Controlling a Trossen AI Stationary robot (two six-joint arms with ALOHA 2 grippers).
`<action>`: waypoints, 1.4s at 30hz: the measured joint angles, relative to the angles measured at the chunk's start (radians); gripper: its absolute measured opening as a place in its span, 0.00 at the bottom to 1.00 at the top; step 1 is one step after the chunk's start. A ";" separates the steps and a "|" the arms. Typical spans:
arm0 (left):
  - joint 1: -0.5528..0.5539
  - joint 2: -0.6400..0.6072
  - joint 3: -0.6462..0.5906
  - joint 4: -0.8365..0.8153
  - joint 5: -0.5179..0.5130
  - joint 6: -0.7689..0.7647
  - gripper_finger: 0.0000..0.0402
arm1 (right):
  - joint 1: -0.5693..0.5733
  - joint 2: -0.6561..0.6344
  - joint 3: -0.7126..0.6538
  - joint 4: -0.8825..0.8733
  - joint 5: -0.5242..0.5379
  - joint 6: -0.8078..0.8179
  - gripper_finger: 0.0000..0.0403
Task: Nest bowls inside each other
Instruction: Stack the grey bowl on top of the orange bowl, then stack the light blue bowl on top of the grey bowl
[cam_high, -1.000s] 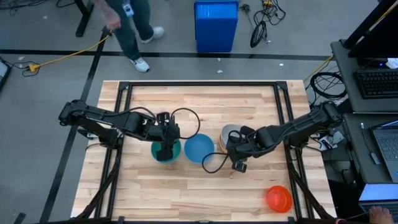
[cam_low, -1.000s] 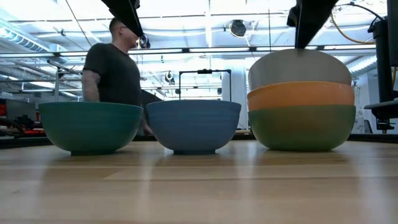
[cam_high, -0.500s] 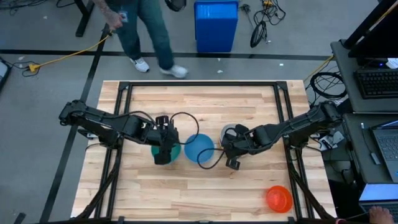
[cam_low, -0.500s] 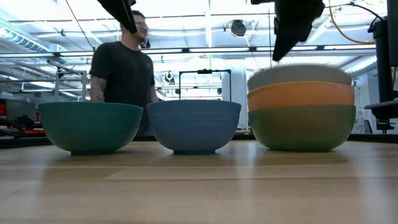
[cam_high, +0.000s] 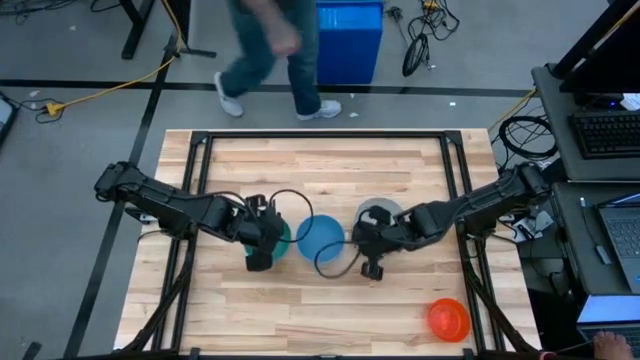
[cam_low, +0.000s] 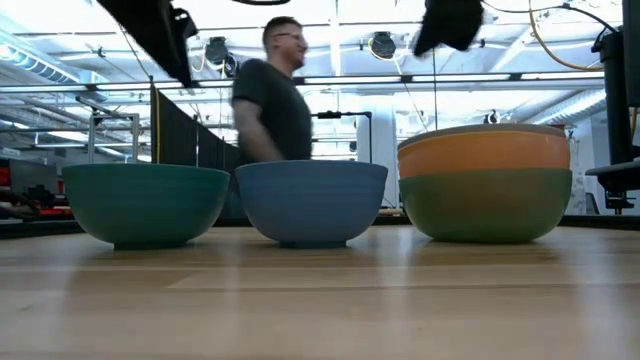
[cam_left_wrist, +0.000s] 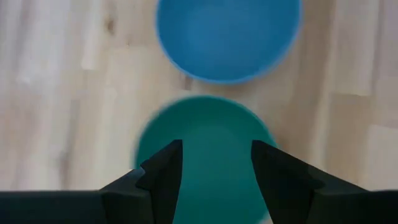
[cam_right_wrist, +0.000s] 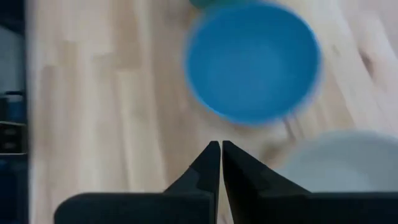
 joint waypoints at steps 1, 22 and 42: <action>-0.010 0.000 -0.004 0.000 0.028 -0.018 0.45 | 0.010 0.003 0.000 0.034 -0.001 -0.040 0.01; -0.246 0.152 -0.008 0.078 -0.082 -0.284 0.45 | -0.033 0.260 0.000 0.196 0.001 -0.402 0.40; -0.247 0.201 -0.013 0.078 -0.093 -0.258 0.45 | -0.061 0.363 0.001 0.252 -0.002 -0.564 0.05</action>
